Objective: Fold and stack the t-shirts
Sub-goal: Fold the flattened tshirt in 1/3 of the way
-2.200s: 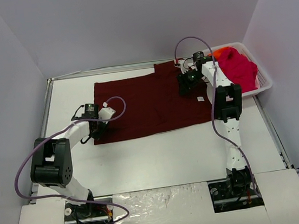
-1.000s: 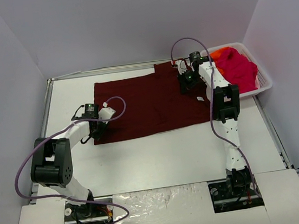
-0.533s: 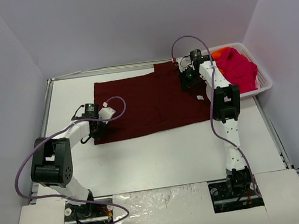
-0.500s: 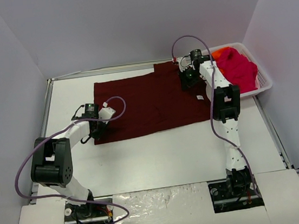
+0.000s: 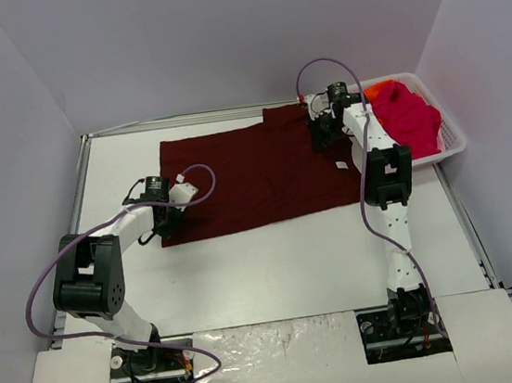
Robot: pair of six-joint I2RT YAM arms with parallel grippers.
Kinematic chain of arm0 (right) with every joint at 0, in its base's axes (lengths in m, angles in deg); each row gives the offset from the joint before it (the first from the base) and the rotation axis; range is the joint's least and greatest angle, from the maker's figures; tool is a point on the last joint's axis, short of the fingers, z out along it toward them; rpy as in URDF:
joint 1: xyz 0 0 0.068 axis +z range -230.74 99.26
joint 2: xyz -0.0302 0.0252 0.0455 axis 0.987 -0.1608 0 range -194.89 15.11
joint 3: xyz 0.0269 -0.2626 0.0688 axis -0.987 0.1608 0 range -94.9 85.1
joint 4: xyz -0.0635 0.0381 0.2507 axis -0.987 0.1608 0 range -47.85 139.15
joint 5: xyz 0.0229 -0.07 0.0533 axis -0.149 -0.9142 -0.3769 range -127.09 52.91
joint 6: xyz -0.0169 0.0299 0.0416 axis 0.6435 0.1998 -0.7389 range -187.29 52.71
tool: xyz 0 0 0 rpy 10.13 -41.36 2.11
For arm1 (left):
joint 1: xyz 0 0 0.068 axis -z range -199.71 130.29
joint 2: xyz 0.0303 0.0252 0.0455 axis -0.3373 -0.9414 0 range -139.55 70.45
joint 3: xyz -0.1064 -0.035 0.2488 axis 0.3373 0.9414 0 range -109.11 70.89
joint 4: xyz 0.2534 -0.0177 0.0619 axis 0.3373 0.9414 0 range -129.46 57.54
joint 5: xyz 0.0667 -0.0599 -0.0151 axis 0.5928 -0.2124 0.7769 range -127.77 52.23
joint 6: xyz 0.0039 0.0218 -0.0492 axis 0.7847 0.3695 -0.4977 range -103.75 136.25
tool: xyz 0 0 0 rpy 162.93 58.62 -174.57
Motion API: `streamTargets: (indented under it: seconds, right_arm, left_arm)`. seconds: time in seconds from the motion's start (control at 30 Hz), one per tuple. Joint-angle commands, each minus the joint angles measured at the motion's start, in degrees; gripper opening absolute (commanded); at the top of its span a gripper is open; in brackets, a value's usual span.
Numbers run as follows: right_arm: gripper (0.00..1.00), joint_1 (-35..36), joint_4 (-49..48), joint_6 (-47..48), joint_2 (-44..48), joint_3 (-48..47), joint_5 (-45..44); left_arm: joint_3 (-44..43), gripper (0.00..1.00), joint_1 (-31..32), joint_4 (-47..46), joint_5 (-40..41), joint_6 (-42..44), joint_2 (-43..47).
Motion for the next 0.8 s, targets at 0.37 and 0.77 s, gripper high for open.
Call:
streamTargets:
  seconds: [0.37, 0.77]
  right_arm:
    - [0.06, -0.4, -0.7, -0.1, -3.1, -1.9, -3.5]
    - [0.62, 0.1, -3.4, -1.9, 11.9, -0.2, -2.0]
  left_arm:
    - [0.0, 0.33, 0.2, 2.6, -0.6, -0.9, -1.9]
    - [-1.3, 0.37, 0.2, 2.5, -1.3, -0.9, -2.1]
